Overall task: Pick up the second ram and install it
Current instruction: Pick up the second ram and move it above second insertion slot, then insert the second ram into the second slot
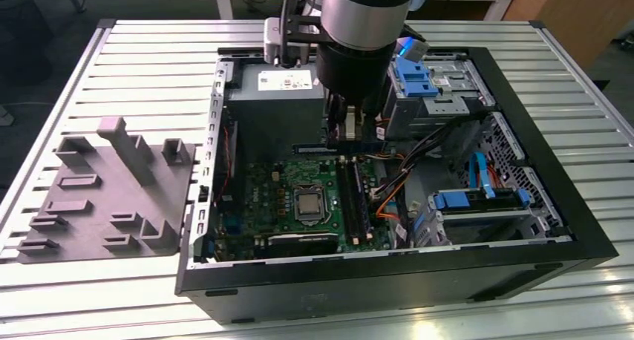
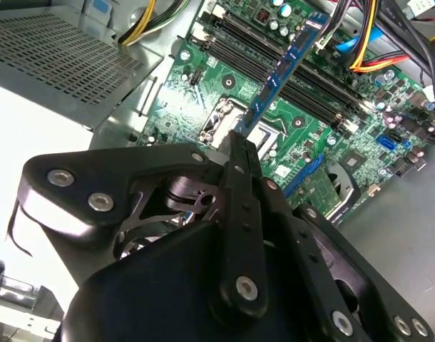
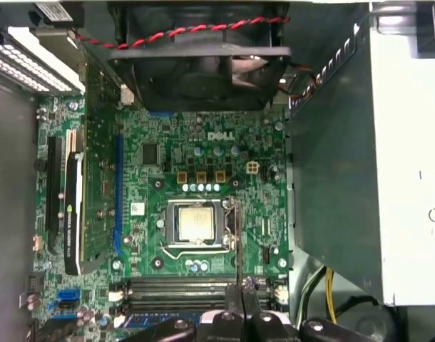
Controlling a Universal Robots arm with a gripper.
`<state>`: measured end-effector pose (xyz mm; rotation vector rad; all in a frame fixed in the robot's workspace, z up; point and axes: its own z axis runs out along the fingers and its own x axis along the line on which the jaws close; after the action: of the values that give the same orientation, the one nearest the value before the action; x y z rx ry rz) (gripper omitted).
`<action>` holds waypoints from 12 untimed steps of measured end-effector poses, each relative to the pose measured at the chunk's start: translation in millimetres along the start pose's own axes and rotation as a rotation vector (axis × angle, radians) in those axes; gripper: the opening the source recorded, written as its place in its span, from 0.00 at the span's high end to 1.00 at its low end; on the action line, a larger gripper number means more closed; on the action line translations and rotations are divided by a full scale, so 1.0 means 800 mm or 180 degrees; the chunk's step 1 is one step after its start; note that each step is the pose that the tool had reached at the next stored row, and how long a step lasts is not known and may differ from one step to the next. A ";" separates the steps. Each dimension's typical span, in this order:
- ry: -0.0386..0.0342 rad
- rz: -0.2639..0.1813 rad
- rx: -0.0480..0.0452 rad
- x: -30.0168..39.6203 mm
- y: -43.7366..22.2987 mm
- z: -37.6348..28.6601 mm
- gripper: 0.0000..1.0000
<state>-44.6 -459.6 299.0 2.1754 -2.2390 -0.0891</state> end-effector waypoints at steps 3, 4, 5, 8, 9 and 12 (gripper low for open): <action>0.0001 0.0000 0.0000 0.0000 0.0000 -0.0007 0.88; 0.0000 0.0000 0.0000 0.0000 0.0000 -0.0007 0.88; 0.0000 0.0000 0.0000 0.0000 0.0001 -0.0014 0.88; 0.0001 0.0000 0.0000 -0.0001 0.0002 -0.0039 0.88; 0.0001 0.0002 0.0000 -0.0001 0.0002 -0.0039 0.88; 0.0000 0.0005 0.0000 -0.0001 0.0002 -0.0039 0.88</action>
<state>-44.5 -459.6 302.1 2.1734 -2.2407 -0.0890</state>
